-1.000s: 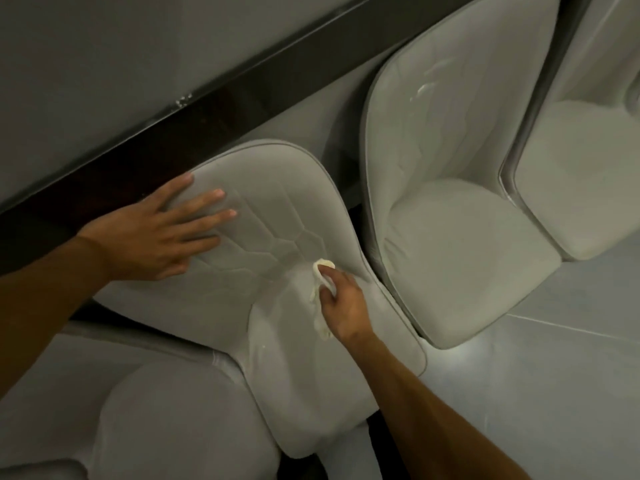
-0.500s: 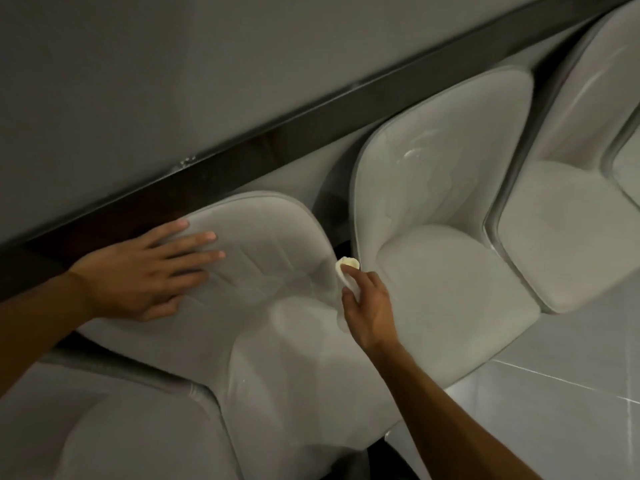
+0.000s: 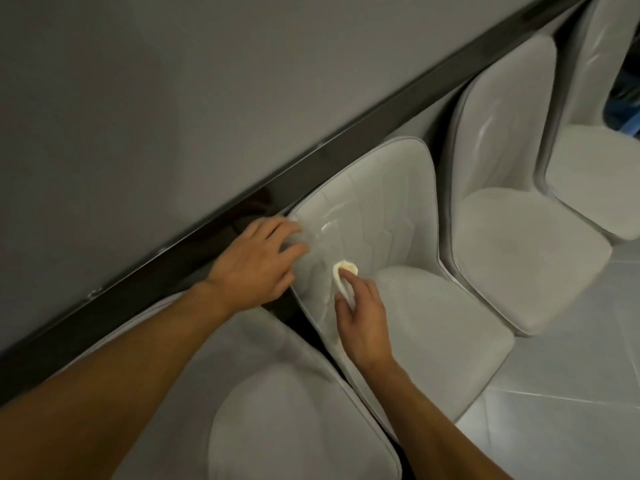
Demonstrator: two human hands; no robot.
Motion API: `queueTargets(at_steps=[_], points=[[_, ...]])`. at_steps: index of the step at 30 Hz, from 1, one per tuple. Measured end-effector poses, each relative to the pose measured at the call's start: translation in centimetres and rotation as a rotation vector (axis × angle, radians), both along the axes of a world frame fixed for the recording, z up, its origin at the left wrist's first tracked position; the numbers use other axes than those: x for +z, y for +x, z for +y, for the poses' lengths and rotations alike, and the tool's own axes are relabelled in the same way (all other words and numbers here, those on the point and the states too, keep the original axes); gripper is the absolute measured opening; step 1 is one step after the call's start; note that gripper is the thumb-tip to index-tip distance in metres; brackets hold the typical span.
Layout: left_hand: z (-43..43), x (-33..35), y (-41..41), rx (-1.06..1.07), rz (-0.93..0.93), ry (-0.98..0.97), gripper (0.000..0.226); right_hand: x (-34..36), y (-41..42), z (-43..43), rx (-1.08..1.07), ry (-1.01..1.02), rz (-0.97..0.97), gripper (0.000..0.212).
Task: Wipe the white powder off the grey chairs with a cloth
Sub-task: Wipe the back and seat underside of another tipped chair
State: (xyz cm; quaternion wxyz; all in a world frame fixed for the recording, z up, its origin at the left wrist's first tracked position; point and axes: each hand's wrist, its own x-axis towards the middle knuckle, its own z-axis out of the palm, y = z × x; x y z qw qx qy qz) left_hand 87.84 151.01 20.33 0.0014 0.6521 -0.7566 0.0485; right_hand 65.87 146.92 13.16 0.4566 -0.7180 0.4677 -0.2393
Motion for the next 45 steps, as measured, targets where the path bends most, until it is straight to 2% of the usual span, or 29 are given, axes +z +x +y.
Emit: queueTargets(at_steps=[4,9,13,16,21,24,30,36,40,43,45], points=[[-4.2,-2.6,-0.6,0.067,-0.019,-0.014,0.045,0.4,2.8,-5.0,-0.037,-0.08,-0.106,0.042],[-4.3,-5.9,-1.0,0.116,0.098,-0.13,0.034,-1.2,4.8,-8.0,0.174,-0.234,-0.065,0.044],[-4.3,-6.0,-0.6,0.112,0.082,-0.1,0.024,-5.7,3.3,-8.5,0.279,-0.169,0.025,0.046],[-4.0,-5.6,-0.4,0.087,0.053,-0.032,0.027,-7.0,2.1,-8.8,0.241,-0.103,0.1,0.047],[-4.0,-4.8,-0.2,0.068,0.07,0.059,0.039,-3.3,3.4,-9.2,0.195,-0.247,-0.16,0.041],[-3.9,-4.6,0.1,0.054,0.089,0.089,0.037,-3.9,4.3,-8.8,0.254,-0.32,-0.165,0.041],[-4.0,-4.6,-0.4,0.08,0.039,0.069,0.032,-7.0,2.2,-7.8,0.278,-0.184,0.013,0.046],[-4.1,-4.5,-0.6,0.113,-0.04,0.122,0.03,-1.4,3.4,-8.7,0.175,-0.197,-0.125,0.047],[-4.1,-4.2,-0.8,0.141,-0.007,0.127,0.027,-1.6,4.6,-8.9,0.182,-0.153,-0.061,0.043],[-4.1,-4.3,-0.7,0.126,-0.004,0.133,0.025,-2.7,4.0,-9.4,0.075,0.01,0.044,0.041],[-4.2,-4.4,-0.6,0.115,0.001,0.123,0.023,-2.0,3.9,-9.7,-0.015,0.02,0.041,0.04]])
